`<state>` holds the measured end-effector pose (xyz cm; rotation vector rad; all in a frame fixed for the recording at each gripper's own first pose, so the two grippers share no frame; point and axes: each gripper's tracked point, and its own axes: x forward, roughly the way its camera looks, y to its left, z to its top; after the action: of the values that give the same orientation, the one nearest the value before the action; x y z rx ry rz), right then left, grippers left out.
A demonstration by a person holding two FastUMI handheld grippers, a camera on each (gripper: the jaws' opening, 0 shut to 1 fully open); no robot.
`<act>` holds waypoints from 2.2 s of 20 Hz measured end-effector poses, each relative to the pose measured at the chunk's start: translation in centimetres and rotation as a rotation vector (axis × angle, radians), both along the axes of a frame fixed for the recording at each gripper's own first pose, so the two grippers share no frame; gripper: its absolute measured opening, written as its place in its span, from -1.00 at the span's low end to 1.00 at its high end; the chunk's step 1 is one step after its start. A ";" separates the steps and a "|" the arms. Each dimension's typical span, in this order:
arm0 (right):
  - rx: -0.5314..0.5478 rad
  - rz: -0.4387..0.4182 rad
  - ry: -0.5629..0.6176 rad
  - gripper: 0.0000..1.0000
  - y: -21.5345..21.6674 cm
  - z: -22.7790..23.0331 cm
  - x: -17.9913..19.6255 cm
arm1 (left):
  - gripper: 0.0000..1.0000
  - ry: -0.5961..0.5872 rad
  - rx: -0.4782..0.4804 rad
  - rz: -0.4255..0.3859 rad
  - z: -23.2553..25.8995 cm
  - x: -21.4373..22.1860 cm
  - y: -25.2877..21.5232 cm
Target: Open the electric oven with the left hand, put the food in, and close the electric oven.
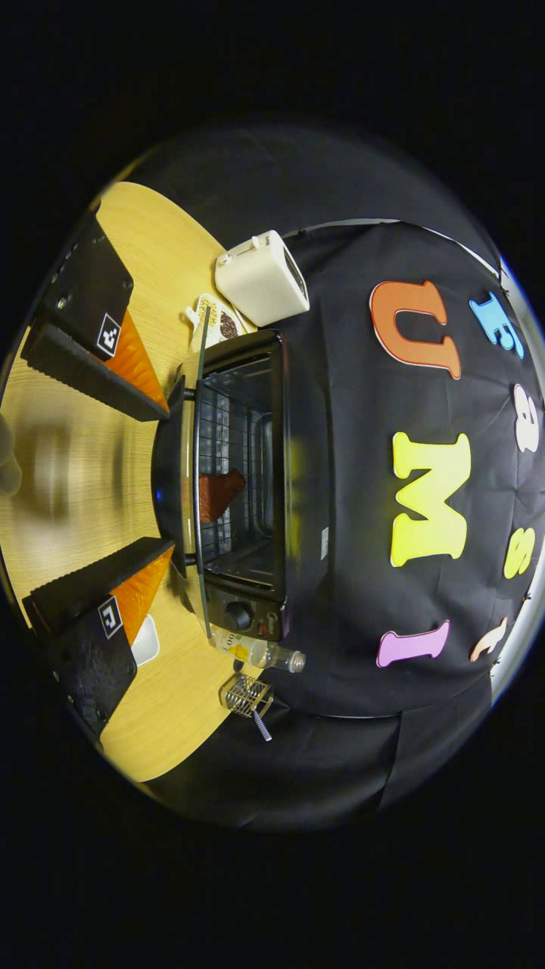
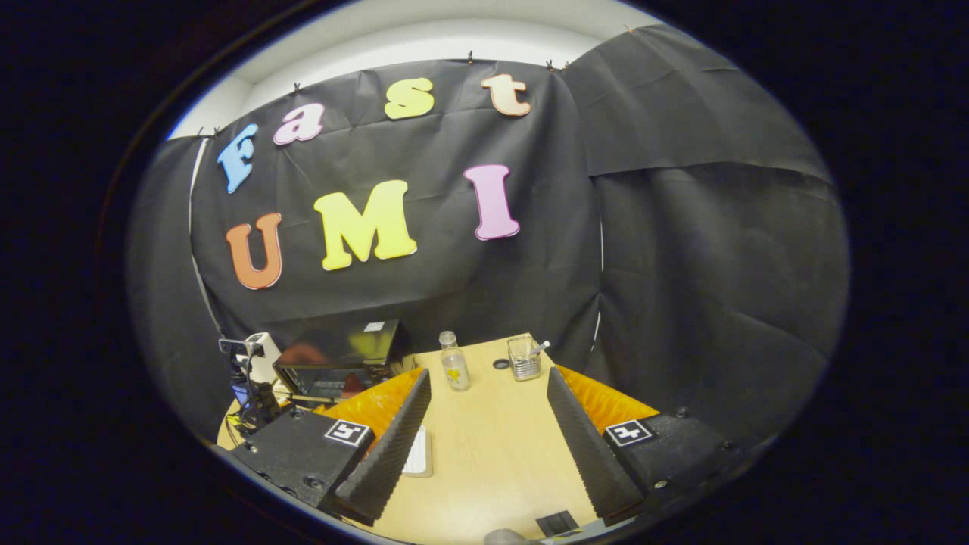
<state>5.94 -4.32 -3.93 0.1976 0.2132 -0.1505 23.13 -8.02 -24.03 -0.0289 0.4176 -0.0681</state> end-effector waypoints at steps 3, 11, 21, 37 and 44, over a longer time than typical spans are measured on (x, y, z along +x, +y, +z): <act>0.001 -0.004 -0.008 0.96 0.0 0.3 0.2 | 0.96 -0.016 0.012 0.003 0.8 1.2 0.2; -0.017 -0.017 -0.017 0.96 -0.1 1.0 0.1 | 0.96 -0.038 0.013 0.007 1.7 3.8 0.8; -0.029 0.011 -0.018 0.92 0.6 0.9 -1.5 | 0.96 -0.066 0.009 -0.026 3.8 0.7 -0.7; -0.154 0.234 -0.194 0.96 -1.3 3.5 -9.3 | 0.94 -0.395 -0.003 0.127 25.6 -25.5 1.1; -0.147 0.288 -0.175 0.96 -1.5 1.0 -12.4 | 0.95 -0.385 0.021 0.215 25.1 -34.2 2.5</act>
<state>-6.49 -5.85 -2.94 0.0321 0.0540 0.1366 -11.09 -5.56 1.05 -0.0390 0.0289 0.1418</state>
